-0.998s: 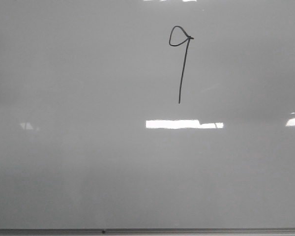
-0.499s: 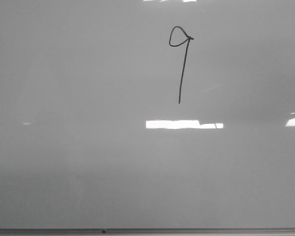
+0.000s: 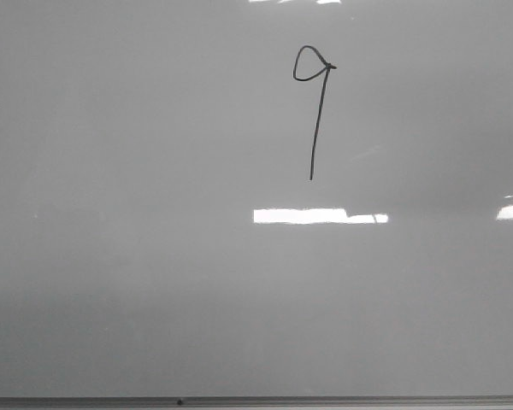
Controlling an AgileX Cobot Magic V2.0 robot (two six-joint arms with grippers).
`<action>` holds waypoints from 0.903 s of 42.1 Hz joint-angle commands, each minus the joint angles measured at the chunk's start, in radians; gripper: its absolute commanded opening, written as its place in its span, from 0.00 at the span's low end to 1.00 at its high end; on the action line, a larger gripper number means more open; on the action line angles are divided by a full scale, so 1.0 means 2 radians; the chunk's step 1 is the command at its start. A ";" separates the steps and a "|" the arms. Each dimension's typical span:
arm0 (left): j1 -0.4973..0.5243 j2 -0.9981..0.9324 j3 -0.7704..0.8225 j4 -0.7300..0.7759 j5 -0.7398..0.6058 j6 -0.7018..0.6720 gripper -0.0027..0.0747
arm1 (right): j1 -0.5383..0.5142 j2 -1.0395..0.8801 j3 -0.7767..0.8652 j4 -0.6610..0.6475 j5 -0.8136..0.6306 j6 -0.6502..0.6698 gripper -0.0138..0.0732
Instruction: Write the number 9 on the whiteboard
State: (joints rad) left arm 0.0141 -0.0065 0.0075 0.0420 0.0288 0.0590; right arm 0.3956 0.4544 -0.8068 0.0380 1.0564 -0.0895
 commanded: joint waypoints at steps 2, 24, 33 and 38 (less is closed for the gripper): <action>-0.004 -0.010 0.000 -0.004 -0.046 0.000 0.01 | -0.003 0.003 -0.013 -0.004 -0.031 -0.001 0.08; -0.004 -0.010 0.000 -0.004 -0.046 0.000 0.01 | -0.003 0.003 -0.013 -0.004 -0.031 -0.001 0.08; -0.004 -0.010 0.000 -0.004 -0.046 0.000 0.01 | -0.003 0.003 -0.013 -0.004 -0.031 -0.001 0.08; -0.004 -0.010 0.000 -0.004 -0.046 0.000 0.01 | -0.005 -0.003 -0.010 -0.005 -0.031 -0.001 0.08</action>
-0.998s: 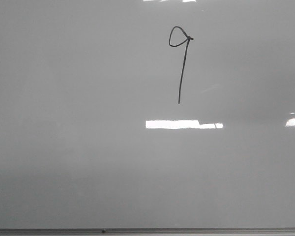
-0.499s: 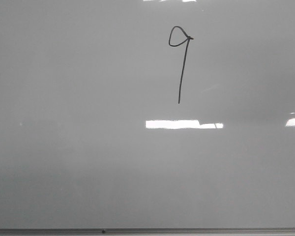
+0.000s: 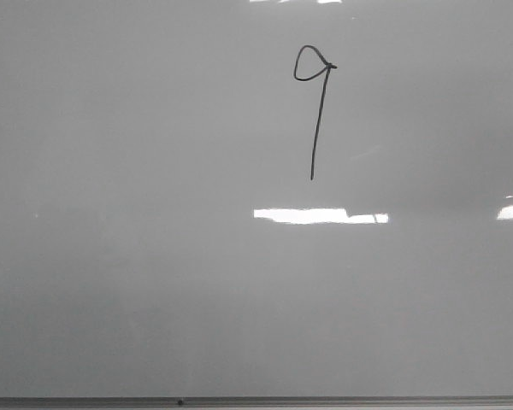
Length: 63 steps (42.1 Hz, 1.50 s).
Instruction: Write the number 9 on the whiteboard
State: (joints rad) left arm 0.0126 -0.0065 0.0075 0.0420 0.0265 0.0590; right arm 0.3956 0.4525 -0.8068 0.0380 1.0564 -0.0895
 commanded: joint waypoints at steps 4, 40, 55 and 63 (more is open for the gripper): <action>-0.004 -0.010 0.000 -0.004 -0.045 0.000 0.01 | -0.033 -0.027 0.013 -0.009 -0.060 -0.001 0.08; -0.004 -0.010 0.000 -0.004 -0.045 0.000 0.01 | -0.178 -0.241 0.415 0.006 -0.555 0.000 0.08; -0.004 -0.010 0.000 -0.004 -0.045 0.000 0.01 | -0.178 -0.241 0.415 0.022 -0.556 0.000 0.08; -0.004 -0.010 0.000 -0.004 -0.045 0.000 0.01 | -0.178 -0.241 0.415 0.022 -0.556 0.000 0.08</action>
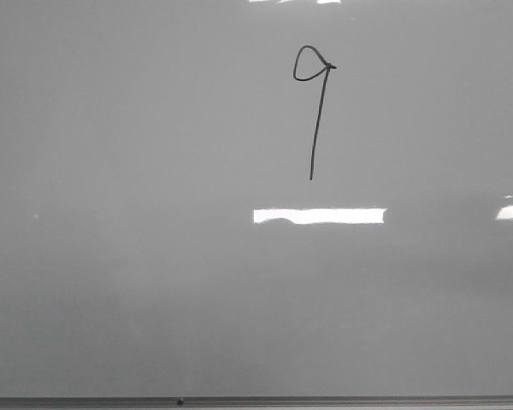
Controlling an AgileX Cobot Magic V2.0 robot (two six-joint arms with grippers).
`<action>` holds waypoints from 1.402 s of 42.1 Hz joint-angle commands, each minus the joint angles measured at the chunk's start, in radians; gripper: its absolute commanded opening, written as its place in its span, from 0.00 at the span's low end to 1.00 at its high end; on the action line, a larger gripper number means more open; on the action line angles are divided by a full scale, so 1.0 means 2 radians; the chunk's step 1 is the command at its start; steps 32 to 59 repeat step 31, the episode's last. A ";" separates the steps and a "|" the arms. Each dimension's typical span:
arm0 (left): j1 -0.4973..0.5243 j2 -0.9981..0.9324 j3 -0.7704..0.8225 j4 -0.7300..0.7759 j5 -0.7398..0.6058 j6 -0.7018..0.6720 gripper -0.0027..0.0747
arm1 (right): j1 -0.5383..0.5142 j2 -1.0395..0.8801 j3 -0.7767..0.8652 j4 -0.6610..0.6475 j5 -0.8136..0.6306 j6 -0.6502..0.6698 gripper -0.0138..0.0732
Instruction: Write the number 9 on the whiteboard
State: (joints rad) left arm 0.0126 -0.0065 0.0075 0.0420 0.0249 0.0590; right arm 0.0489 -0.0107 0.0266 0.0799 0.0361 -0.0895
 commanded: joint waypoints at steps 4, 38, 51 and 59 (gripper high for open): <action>-0.004 -0.010 0.000 -0.004 -0.044 0.000 0.01 | -0.007 -0.010 -0.002 0.001 -0.046 0.000 0.08; -0.004 -0.010 0.000 -0.004 -0.044 0.000 0.01 | -0.011 -0.010 -0.002 0.001 -0.046 0.000 0.08; -0.004 -0.010 0.000 -0.004 -0.044 0.000 0.01 | -0.011 -0.010 -0.002 0.001 -0.046 0.000 0.08; -0.004 -0.010 0.000 -0.004 -0.044 0.000 0.01 | -0.011 -0.010 -0.002 0.001 -0.046 0.000 0.08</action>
